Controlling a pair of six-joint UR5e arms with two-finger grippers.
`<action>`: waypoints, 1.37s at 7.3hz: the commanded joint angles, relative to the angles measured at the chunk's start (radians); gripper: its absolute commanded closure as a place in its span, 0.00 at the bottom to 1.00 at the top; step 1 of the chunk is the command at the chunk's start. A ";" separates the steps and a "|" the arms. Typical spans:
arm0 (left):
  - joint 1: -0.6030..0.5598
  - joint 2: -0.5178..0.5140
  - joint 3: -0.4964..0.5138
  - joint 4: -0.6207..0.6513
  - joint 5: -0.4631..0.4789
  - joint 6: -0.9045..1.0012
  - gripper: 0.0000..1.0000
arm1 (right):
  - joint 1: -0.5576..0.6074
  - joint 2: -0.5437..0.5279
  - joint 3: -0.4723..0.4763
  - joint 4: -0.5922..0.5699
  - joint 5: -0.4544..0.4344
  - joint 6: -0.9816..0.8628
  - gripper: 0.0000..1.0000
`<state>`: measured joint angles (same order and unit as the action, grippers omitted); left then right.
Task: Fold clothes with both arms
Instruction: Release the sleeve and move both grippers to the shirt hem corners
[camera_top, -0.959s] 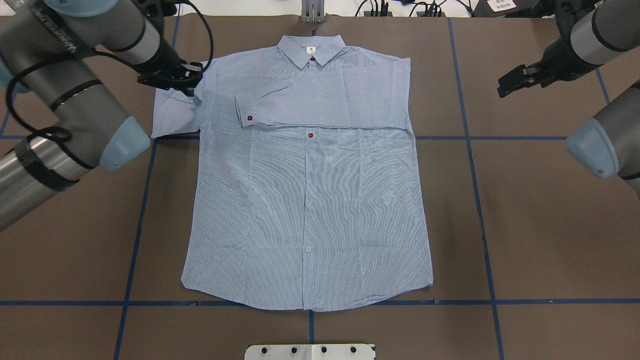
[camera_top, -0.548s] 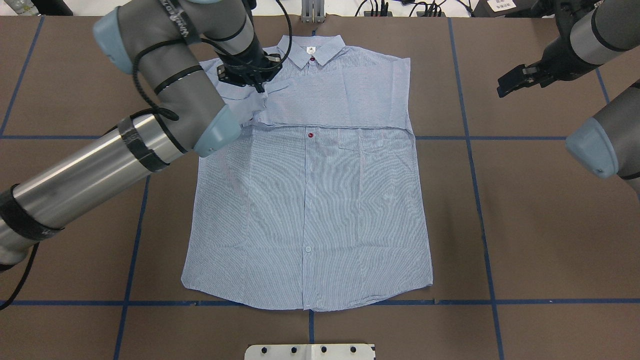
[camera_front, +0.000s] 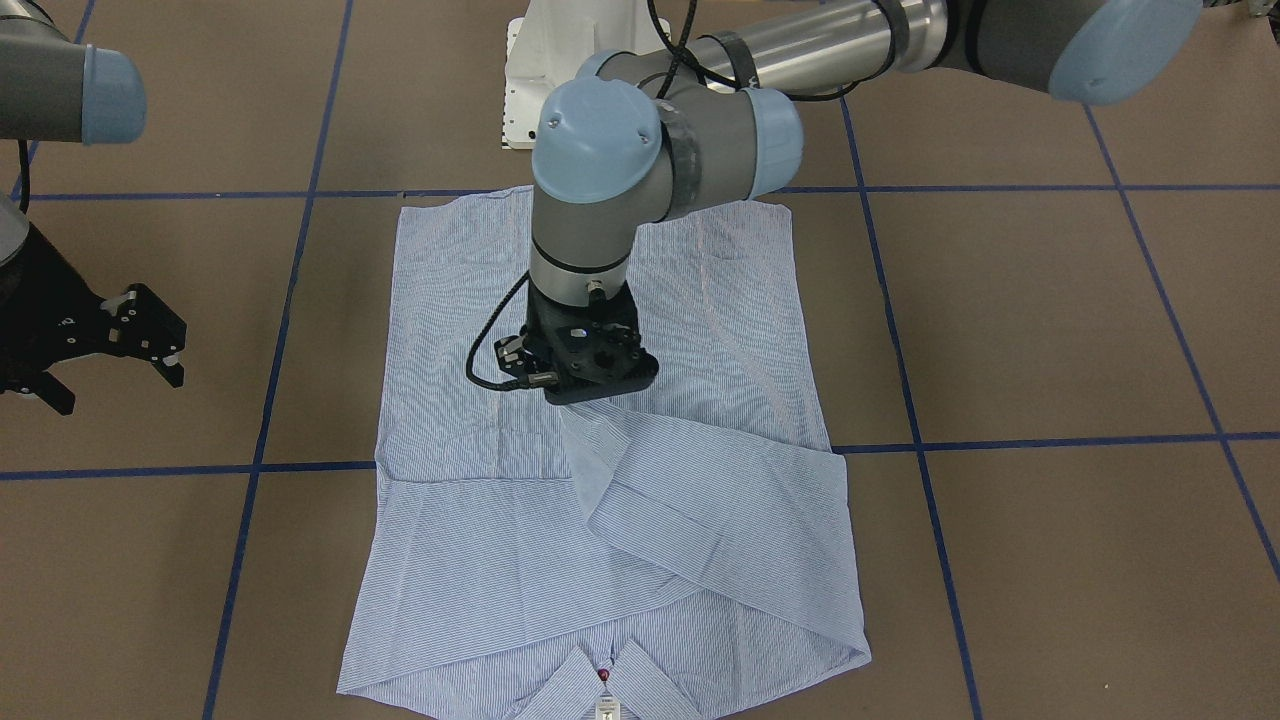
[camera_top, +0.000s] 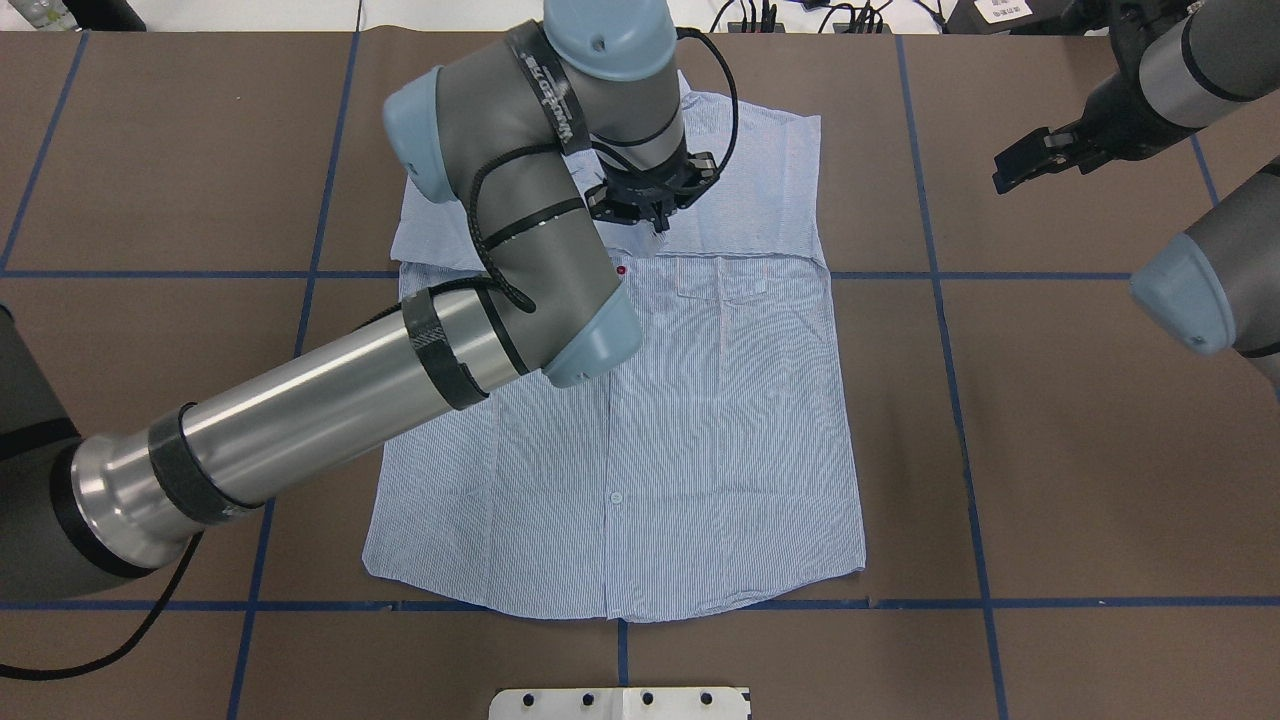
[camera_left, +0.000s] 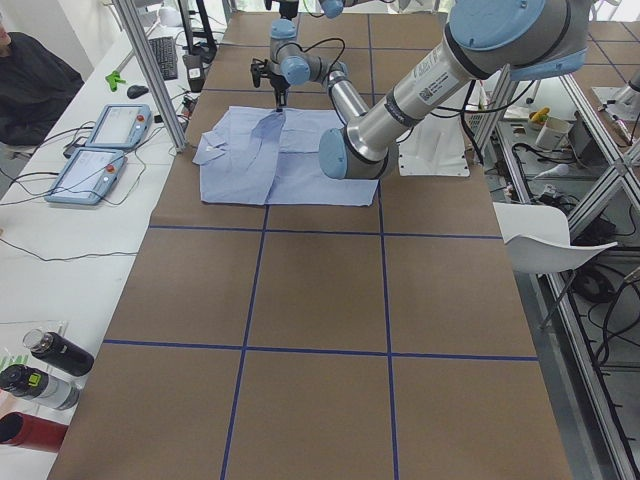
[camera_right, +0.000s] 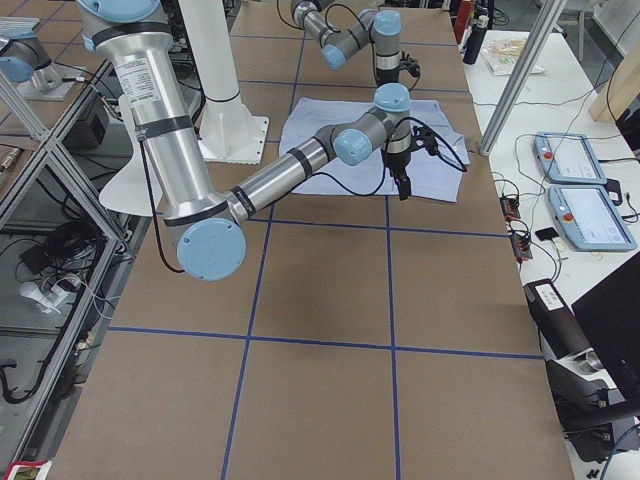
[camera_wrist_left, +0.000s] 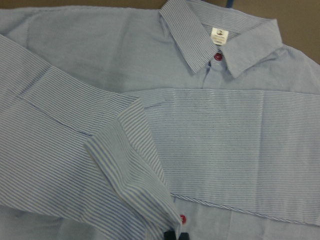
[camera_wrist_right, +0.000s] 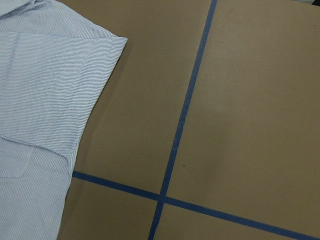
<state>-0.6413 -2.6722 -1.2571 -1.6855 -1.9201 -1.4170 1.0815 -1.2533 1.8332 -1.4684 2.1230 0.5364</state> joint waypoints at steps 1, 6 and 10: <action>0.063 -0.041 0.059 -0.042 0.039 -0.022 1.00 | -0.002 0.003 0.000 0.000 0.002 0.017 0.00; 0.123 -0.090 0.139 -0.168 0.081 -0.057 0.00 | -0.005 0.009 0.000 0.000 0.000 0.036 0.00; 0.118 0.050 -0.179 0.052 0.007 0.082 0.00 | -0.105 0.015 0.087 0.003 -0.012 0.289 0.00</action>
<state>-0.5213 -2.6981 -1.2857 -1.7394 -1.9044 -1.4033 1.0249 -1.2386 1.8804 -1.4654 2.1203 0.7156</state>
